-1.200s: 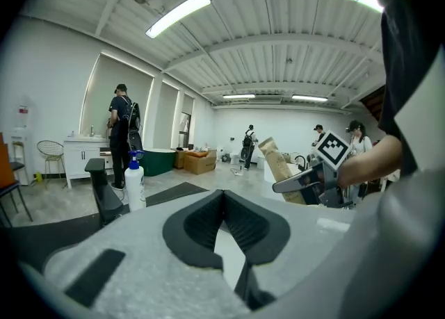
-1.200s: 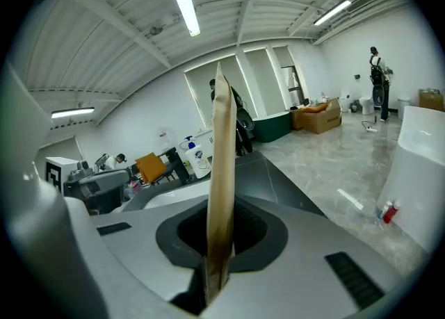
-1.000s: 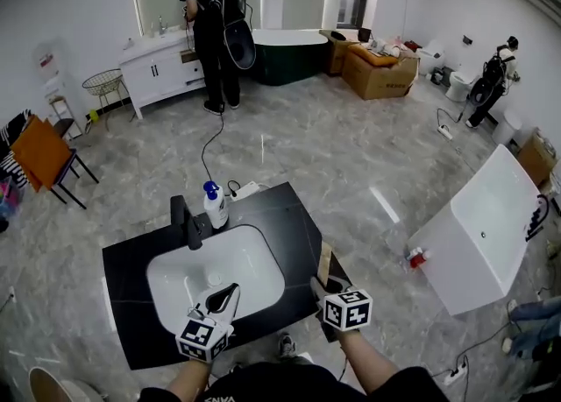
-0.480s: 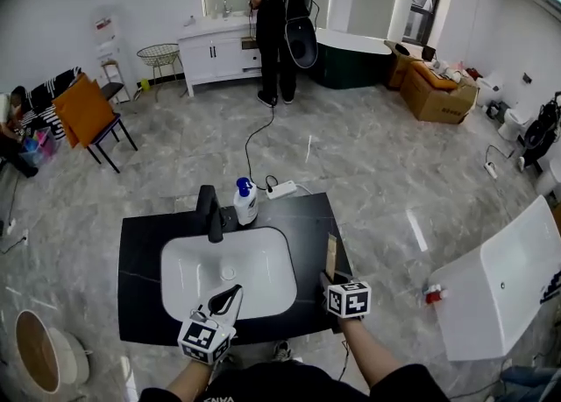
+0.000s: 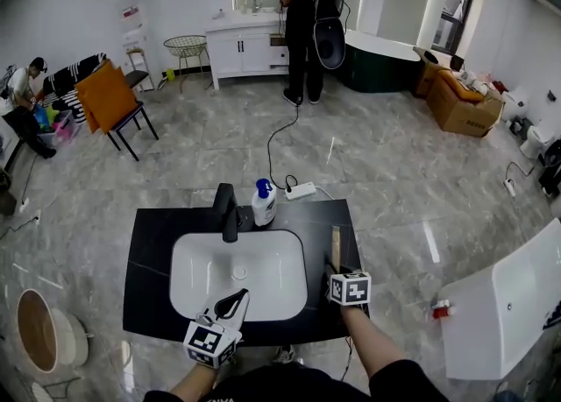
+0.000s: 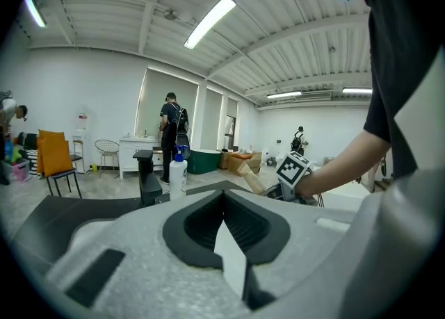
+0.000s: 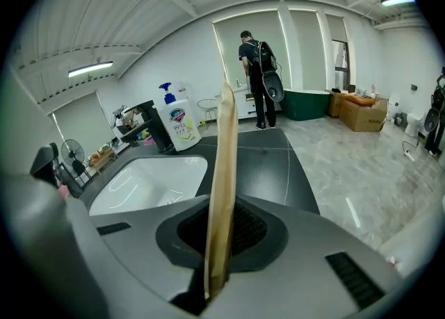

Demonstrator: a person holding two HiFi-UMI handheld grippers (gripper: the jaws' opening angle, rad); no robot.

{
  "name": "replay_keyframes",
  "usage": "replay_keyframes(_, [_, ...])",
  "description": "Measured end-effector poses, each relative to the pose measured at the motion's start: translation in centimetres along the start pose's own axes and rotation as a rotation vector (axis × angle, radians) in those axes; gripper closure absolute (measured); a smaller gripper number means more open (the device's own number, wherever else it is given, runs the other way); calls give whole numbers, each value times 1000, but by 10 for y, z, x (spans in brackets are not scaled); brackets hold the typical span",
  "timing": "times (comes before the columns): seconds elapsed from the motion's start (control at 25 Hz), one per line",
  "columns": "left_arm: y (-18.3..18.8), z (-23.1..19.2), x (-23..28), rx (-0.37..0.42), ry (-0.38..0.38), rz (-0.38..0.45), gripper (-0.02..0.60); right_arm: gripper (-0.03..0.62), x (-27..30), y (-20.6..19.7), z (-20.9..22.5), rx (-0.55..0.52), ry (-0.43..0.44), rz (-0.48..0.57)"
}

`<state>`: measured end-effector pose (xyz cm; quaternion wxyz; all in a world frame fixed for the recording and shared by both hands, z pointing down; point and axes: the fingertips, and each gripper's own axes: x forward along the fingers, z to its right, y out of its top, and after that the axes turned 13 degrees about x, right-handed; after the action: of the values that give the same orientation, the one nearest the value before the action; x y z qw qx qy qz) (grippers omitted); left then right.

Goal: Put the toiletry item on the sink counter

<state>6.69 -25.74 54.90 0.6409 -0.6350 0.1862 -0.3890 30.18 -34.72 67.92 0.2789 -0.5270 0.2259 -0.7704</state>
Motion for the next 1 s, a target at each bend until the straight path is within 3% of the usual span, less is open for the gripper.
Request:
replay_keyframes(0.52, [-15, -10, -4, -17, 65, -26, 572, 571, 41, 6, 4, -15, -7, -36])
replay_keyframes(1.0, [-17, -8, -2, -27, 72, -42, 572, 560, 56, 15, 7, 19, -12, -31])
